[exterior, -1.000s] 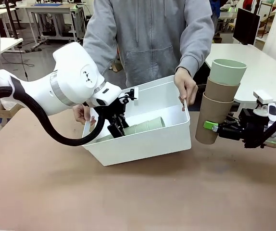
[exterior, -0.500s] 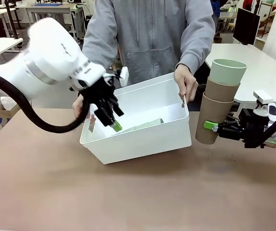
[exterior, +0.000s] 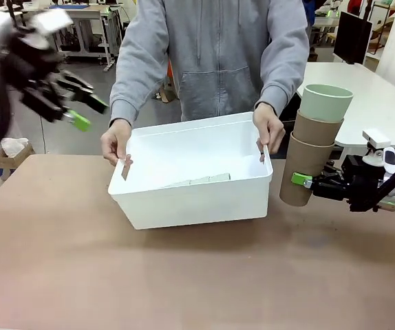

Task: Stack the cups and store them in the basket.
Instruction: Place the stack of Reusable plastic cups into the Pantry Basket.

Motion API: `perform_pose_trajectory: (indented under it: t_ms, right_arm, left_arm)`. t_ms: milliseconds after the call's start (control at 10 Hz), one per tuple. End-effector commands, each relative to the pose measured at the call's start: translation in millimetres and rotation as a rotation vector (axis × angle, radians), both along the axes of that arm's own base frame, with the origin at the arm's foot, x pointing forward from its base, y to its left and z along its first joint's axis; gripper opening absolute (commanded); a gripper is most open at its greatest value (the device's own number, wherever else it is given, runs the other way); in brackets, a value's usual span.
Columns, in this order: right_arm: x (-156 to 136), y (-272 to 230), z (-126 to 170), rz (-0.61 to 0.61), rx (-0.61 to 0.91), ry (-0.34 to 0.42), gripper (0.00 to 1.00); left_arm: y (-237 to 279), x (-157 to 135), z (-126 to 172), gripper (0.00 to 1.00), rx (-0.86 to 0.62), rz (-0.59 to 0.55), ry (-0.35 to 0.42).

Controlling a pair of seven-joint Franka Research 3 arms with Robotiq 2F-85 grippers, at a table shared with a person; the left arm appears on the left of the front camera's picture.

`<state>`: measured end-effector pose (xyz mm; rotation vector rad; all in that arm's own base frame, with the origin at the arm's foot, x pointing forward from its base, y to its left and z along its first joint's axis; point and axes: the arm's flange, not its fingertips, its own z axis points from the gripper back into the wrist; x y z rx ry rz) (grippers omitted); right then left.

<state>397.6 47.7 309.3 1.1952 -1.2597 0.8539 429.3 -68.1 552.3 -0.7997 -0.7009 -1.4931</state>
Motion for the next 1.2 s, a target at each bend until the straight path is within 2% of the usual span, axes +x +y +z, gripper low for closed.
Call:
perform_pose_trajectory:
  t_ms: [0, 300, 400, 500, 1100]
  right_arm:
    - [0.2, 1.4, 4.2, 0.002, 0.002, -0.015, 0.84]
    - [0.2, 1.4, 4.2, 0.002, 0.002, -0.015, 0.84]
    - [0.2, 1.4, 4.2, 0.002, 0.002, -0.015, 0.84]
    - [0.2, 1.4, 4.2, 0.002, 0.002, -0.015, 0.84]
    - [0.2, 1.4, 4.2, 0.002, 0.002, -0.015, 0.84]
  left_arm:
    - [36.2, 2.6, -1.3, 1.0, -0.086, 0.017, -0.01]
    - [75.3, -13.6, 7.4, 1.0, -0.161, 0.072, -0.084]
    - [74.2, -18.5, 11.4, 1.0, -0.179, 0.088, -0.085]
    - [82.6, -6.9, 7.1, 1.0, -0.119, 0.079, -0.043]
    - [82.6, -6.9, 7.1, 1.0, -0.119, 0.079, -0.043]
